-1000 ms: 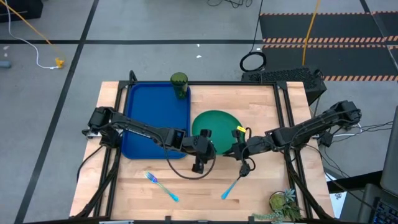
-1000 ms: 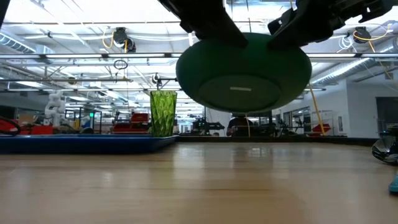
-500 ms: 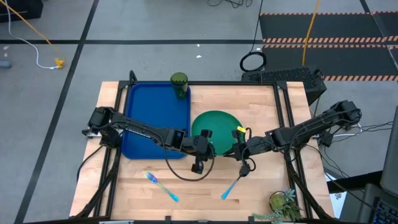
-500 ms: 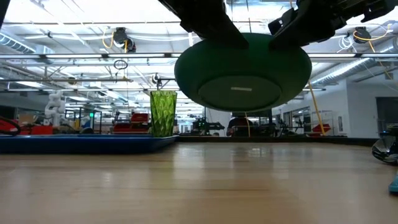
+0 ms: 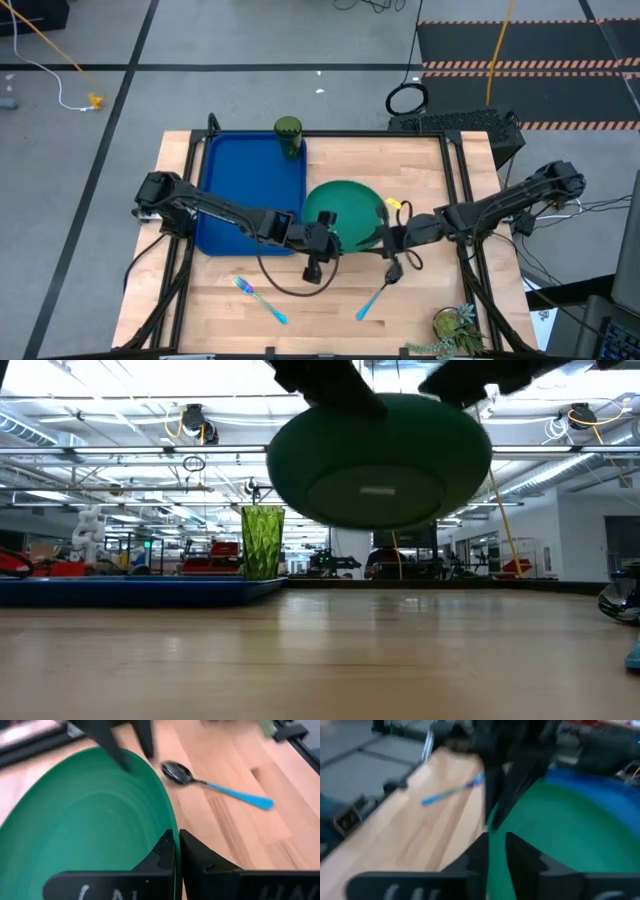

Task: Pick and place plate/cup/fork/spoon on tray
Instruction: Put the green plate on the serving tray

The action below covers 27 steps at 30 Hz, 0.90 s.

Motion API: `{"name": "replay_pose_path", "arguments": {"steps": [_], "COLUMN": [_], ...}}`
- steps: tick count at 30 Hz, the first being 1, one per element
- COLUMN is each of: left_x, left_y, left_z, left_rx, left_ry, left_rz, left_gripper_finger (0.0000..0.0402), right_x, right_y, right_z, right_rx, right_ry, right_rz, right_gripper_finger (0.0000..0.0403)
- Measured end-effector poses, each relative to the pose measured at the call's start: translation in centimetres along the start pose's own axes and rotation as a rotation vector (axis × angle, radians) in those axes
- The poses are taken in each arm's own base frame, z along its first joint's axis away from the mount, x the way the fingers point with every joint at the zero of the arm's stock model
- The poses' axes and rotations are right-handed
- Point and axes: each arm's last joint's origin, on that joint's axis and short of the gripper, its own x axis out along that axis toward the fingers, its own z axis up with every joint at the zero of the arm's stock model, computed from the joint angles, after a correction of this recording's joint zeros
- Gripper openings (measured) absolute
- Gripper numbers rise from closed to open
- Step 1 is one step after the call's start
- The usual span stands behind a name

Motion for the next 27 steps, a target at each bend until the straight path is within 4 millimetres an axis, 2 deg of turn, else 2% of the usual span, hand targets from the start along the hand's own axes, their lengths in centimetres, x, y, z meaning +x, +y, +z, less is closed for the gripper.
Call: {"name": "replay_pose_path", "arguments": {"steps": [5,10,19,24,27], "left_x": [-0.1,-0.5,-1.4,-1.9,-2.4], "left_y": [-0.7,-1.1,-1.1,-2.1,-3.0], "left_z": [-0.3,-1.0,-2.6,-3.6,-4.0], "left_rx": [-0.001,-0.010,-0.167,-0.253,-0.247], "left_ry": [0.044,0.131,0.306,0.406,0.452], "left_rz": [0.028,0.062,0.165,0.203,0.261], "left_gripper_finger": [0.0014,0.0008,0.0015,0.0008,0.0015], "right_x": [-0.7,-1.8,-3.2,-3.1,-3.0], "right_y": [0.2,0.5,0.2,0.1,0.1], "right_z": [0.9,1.8,2.1,1.7,1.7], "right_rx": [-0.011,-0.045,-0.062,-0.071,-0.073], "right_ry": [-0.070,-0.151,-0.152,-0.109,-0.109], "right_rz": [0.008,0.021,-0.035,-0.078,-0.078], "right_gripper_finger": [0.0137,0.0175,0.0177,0.0177,0.0176]}}
